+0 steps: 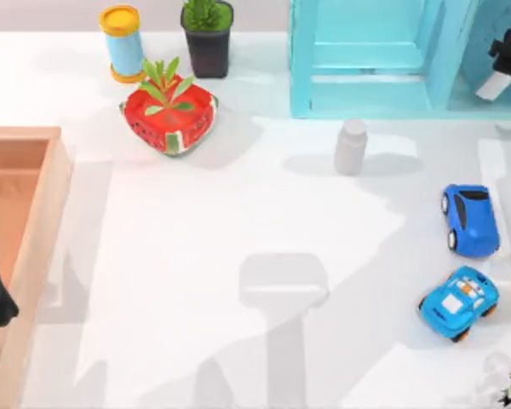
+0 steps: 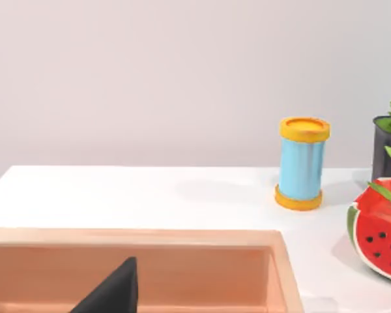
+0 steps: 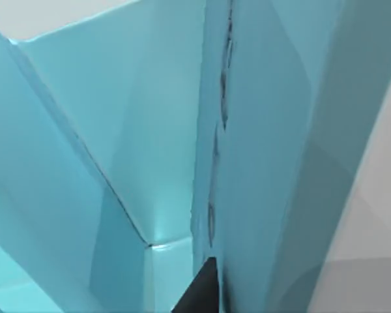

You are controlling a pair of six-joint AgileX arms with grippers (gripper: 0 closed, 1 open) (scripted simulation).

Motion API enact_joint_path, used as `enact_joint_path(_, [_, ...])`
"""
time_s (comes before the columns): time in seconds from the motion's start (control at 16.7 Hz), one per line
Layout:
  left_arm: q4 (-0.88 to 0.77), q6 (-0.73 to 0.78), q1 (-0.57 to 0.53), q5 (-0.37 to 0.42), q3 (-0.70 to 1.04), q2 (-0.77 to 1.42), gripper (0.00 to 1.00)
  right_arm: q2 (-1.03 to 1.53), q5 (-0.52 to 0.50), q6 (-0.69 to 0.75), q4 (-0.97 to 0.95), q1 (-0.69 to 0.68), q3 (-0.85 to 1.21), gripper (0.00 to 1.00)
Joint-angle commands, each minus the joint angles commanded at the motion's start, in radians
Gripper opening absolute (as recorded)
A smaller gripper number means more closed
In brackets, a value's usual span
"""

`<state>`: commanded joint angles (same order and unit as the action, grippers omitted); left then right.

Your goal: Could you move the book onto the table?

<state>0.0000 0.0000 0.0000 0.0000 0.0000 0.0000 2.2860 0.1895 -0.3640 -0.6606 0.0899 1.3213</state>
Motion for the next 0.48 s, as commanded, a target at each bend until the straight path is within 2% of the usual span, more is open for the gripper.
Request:
enact_joint_path(0.18, [0.0, 0.0, 0.0, 0.0, 0.0, 0.0, 1.0, 0.0, 0.0, 0.0, 0.0, 0.0, 0.0, 0.02])
enact_joint_path(0.48, [0.0, 0.0, 0.0, 0.0, 0.0, 0.0, 1.0, 0.0, 0.0, 0.0, 0.0, 0.0, 0.0, 0.0])
